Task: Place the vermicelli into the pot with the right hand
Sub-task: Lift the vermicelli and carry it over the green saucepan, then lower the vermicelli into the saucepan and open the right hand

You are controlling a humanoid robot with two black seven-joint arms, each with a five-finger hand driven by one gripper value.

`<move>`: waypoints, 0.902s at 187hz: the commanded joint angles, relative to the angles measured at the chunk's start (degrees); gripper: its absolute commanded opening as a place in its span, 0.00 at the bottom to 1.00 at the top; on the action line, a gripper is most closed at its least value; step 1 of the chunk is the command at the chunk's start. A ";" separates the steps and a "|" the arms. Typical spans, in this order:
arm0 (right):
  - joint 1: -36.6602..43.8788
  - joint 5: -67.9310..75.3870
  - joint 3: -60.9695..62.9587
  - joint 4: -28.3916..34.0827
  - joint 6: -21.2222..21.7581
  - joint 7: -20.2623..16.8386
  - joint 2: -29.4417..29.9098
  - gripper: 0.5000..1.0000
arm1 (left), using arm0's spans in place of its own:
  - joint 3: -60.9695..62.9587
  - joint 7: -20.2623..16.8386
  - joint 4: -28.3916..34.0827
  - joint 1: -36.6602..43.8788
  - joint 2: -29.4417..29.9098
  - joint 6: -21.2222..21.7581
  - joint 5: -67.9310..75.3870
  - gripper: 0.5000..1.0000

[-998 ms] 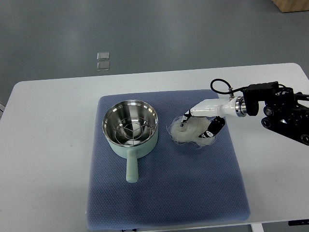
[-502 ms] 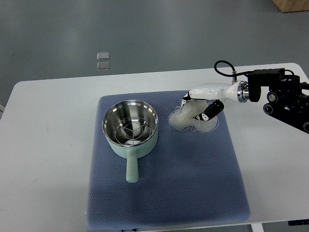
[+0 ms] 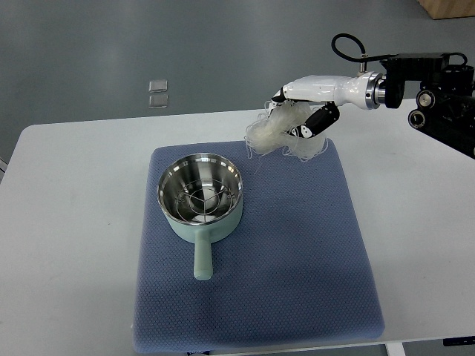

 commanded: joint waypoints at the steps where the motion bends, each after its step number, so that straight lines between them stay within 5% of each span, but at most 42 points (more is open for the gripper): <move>1: 1.71 1.22 1.18 0.09 0.64 0.00 1.49 0.00 | 0.00 0.00 0.06 0.00 0.00 0.01 0.00 1.00; 93: 0.75 1.22 3.82 0.00 -0.42 0.53 16.52 0.00 | 0.00 0.00 -0.03 0.00 0.00 0.01 0.00 1.00; 142: -2.51 0.96 3.56 -2.81 -0.77 0.00 19.07 0.03 | -0.09 0.00 0.06 0.00 0.00 0.01 0.00 1.00; 169: -4.00 0.61 3.21 -4.83 -2.96 -0.09 19.24 0.16 | -0.09 0.00 0.06 0.00 0.00 0.01 0.00 1.00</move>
